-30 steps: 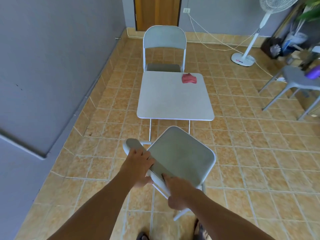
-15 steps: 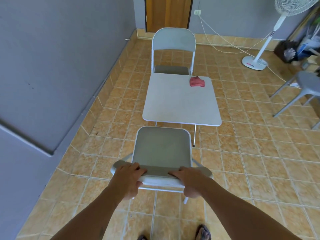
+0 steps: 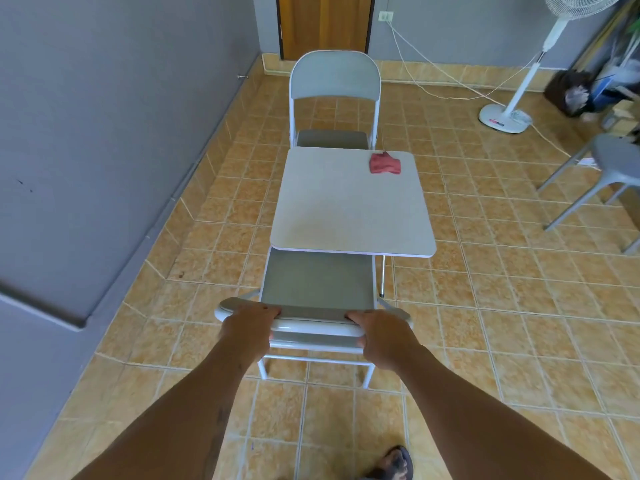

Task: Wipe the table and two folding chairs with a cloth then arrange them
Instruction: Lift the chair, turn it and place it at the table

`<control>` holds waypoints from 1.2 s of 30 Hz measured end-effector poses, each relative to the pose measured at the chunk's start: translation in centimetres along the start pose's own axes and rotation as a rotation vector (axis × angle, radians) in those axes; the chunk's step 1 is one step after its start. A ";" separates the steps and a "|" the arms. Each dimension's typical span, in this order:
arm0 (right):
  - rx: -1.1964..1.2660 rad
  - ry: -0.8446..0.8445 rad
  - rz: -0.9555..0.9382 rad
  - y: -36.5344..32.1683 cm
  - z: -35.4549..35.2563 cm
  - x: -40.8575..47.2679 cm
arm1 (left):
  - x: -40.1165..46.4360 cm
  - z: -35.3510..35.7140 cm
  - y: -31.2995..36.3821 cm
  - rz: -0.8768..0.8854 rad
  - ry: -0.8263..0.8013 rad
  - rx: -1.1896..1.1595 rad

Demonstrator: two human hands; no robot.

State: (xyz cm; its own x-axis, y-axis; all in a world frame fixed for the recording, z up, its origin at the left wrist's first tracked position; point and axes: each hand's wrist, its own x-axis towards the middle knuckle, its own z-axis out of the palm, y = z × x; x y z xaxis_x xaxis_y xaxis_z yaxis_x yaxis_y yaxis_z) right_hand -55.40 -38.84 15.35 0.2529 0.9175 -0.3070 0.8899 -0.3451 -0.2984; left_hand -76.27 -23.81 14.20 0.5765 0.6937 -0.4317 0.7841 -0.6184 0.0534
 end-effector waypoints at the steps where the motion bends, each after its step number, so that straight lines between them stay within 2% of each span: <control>1: 0.005 0.006 -0.005 0.5 -0.3 0.4 | 0.5 -0.2 0.4 -0.011 -0.004 -0.009; 10: 0.064 -0.012 -0.005 5.4 -3.0 3.5 | 4.5 -2.3 3.7 -0.027 0.034 0.032; 16: 0.061 -0.022 0.067 8.3 -4.5 4.4 | 7.0 -3.3 5.7 0.061 0.049 0.016; 22: 0.144 0.007 0.126 8.0 -4.5 4.4 | 7.1 -3.5 5.4 0.088 0.085 0.010; 29: 0.272 0.109 0.228 7.8 -3.8 3.6 | 6.8 -3.3 3.0 0.106 0.077 -0.108; 33: 0.177 0.033 0.196 7.7 -4.3 4.2 | 6.6 -3.7 2.5 0.122 0.083 -0.131; 36: 0.192 0.023 0.238 7.9 -4.6 4.3 | 6.8 -4.1 2.9 0.149 0.097 -0.150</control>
State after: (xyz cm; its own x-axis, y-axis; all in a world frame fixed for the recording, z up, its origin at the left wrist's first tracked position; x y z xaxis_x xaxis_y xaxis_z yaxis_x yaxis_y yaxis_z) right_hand -45.52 -36.69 15.80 0.4564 0.8096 -0.3691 0.7167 -0.5803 -0.3868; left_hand -69.15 -19.36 15.16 0.7025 0.6355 -0.3205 0.7096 -0.6601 0.2464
